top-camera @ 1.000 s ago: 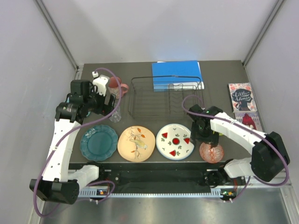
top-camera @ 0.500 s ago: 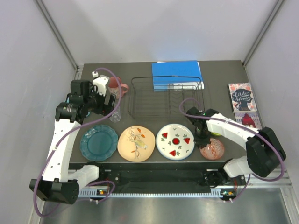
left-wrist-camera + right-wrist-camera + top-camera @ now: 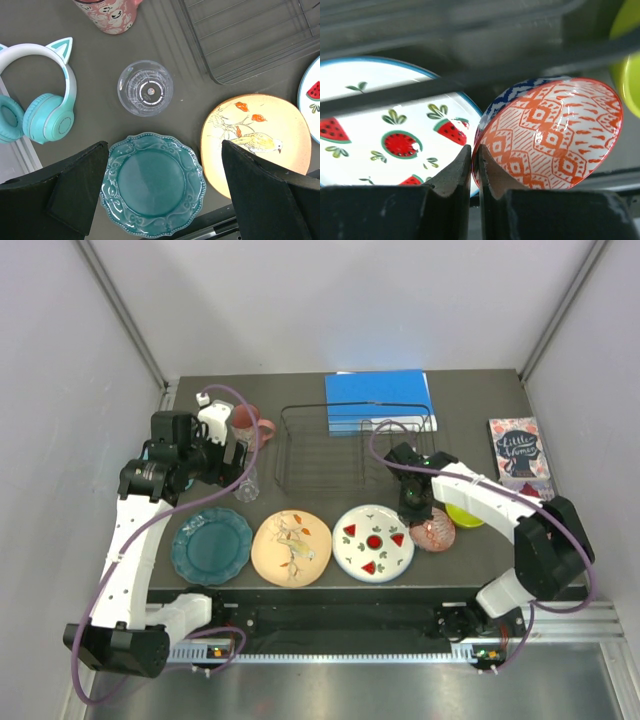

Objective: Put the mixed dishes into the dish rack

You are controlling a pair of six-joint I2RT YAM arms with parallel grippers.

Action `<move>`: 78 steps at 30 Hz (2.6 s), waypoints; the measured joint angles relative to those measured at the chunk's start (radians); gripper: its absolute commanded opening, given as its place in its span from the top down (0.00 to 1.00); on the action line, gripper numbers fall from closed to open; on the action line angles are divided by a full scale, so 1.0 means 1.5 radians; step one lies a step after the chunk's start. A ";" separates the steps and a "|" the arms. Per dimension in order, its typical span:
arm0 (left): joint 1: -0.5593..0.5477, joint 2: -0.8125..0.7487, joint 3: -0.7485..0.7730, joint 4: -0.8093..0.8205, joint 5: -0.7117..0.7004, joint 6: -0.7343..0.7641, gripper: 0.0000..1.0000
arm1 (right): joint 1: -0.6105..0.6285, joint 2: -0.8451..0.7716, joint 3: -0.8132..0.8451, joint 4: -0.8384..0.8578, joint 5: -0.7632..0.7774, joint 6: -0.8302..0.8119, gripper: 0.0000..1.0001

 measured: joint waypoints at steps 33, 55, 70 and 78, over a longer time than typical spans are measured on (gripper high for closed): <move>0.000 0.016 0.014 0.001 0.014 -0.007 0.01 | -0.120 -0.272 -0.140 -0.109 0.054 0.092 0.29; 0.000 0.034 0.065 -0.026 0.014 -0.005 0.01 | -0.157 -0.253 -0.302 0.109 0.004 0.191 0.79; 0.000 0.033 0.066 -0.030 0.021 -0.009 0.01 | -0.153 -0.420 -0.271 0.026 0.049 0.141 1.00; 0.000 0.034 0.046 -0.016 0.027 -0.023 0.01 | 0.055 -0.387 -0.039 -0.067 0.195 0.087 1.00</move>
